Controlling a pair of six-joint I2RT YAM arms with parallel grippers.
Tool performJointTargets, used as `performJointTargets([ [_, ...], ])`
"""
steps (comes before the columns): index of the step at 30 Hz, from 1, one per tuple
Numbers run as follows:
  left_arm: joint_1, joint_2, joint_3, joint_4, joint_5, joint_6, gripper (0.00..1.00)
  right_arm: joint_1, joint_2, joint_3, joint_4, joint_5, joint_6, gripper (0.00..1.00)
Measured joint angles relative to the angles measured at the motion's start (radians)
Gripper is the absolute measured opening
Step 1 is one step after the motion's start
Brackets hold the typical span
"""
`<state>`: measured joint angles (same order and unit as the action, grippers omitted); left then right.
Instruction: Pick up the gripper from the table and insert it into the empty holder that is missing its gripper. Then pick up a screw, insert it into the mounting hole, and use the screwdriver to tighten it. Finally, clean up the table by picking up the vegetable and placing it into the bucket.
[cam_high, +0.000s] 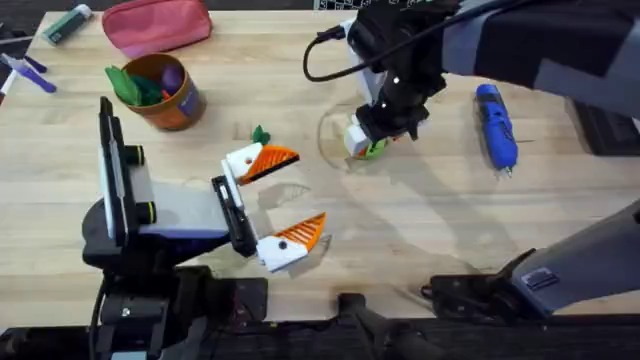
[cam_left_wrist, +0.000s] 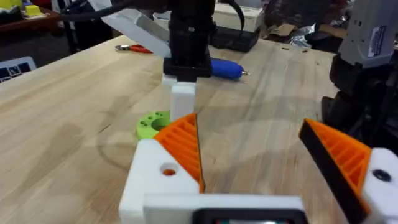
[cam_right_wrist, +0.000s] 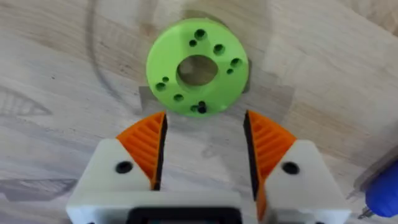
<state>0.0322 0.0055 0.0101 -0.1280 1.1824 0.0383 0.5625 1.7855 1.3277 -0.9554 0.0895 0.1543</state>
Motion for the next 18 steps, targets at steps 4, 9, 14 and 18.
performJointTargets([
  [4, 0.000, 0.000, 0.000, 0.000, 0.000, 0.000, 0.985, 0.000, 0.000, 0.000, 0.020, 0.000, 0.004, 0.624],
  [9, 0.000, 0.000, 0.000, 0.000, 0.000, 0.000, 0.985, 0.000, 0.008, 0.000, 0.026, -0.002, 0.006, 0.604],
  [14, 0.000, 0.000, 0.000, 0.000, 0.000, 0.000, 0.985, 0.000, 0.056, 0.001, 0.026, -0.020, 0.006, 0.562],
  [18, 0.000, 0.000, 0.000, 0.000, 0.000, 0.000, 0.985, 0.000, 0.055, 0.001, 0.036, -0.027, 0.007, 0.501],
])
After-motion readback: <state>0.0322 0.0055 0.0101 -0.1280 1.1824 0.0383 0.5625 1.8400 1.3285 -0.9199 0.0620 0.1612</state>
